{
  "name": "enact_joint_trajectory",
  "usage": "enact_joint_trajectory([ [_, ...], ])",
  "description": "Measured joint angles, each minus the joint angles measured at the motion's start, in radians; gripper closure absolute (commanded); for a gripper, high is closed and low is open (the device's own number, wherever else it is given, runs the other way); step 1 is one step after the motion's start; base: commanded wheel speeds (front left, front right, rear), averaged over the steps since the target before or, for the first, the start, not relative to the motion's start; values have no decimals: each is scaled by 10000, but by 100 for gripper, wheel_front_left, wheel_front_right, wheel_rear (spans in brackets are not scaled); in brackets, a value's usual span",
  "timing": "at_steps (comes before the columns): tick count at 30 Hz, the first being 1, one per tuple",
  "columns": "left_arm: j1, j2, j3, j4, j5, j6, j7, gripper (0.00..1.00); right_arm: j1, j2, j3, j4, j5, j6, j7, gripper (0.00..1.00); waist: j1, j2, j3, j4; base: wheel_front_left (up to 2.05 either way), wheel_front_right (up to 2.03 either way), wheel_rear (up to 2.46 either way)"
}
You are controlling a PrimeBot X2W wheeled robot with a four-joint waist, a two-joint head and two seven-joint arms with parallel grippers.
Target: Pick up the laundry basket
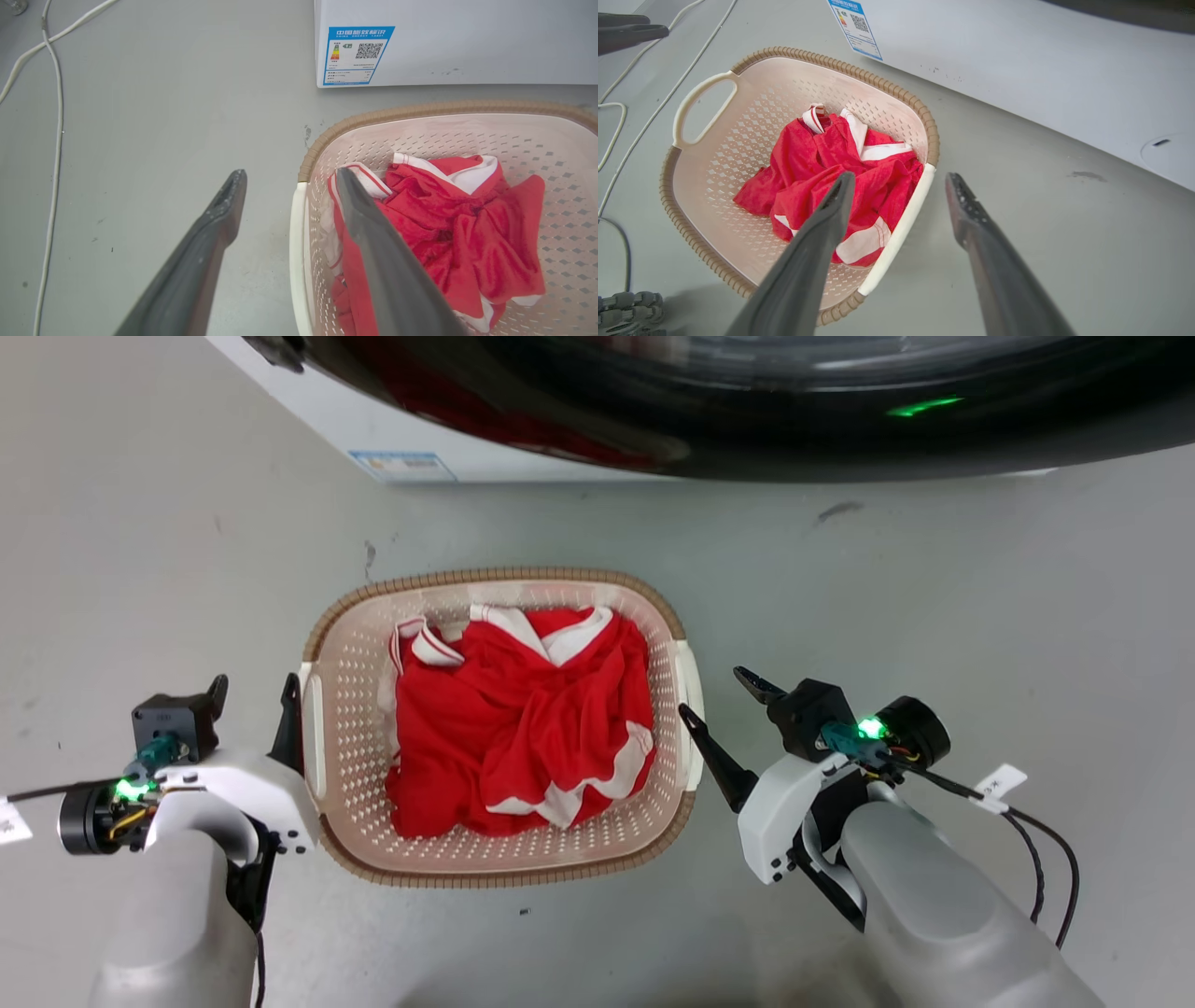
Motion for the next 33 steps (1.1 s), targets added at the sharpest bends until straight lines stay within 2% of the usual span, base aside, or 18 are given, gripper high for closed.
enact_joint_trajectory([
  [13,-918,100,-784,1189,-251,-2,0,0,-1105,-2,1484,1563,1595,0,2,0,0,0,1189,223,0,0,0],
  [29,-1662,84,-1613,2249,-516,-13,0,0,-1838,0,3076,2163,2955,0,2,0,0,0,1965,214,0,0,0],
  [30,-1716,81,-1649,2268,-491,-13,0,42,-1860,-4,3145,2186,3005,0,2,0,-1,0,1991,212,0,0,0],
  [31,-1770,81,-1689,2291,-439,-12,0,83,-1889,-2,3246,2217,3066,0,2,30,-1,0,2016,219,0,0,0],
  [32,-1796,73,-1691,2314,-422,2,0,100,-1903,-4,3327,2247,3126,0,2,78,-1,0,2038,225,0,0,0],
  [33,-1818,58,-1693,2382,-424,2,0,100,-1926,-4,3394,2261,3173,0,2,100,-1,0,2059,229,0,0,0],
])
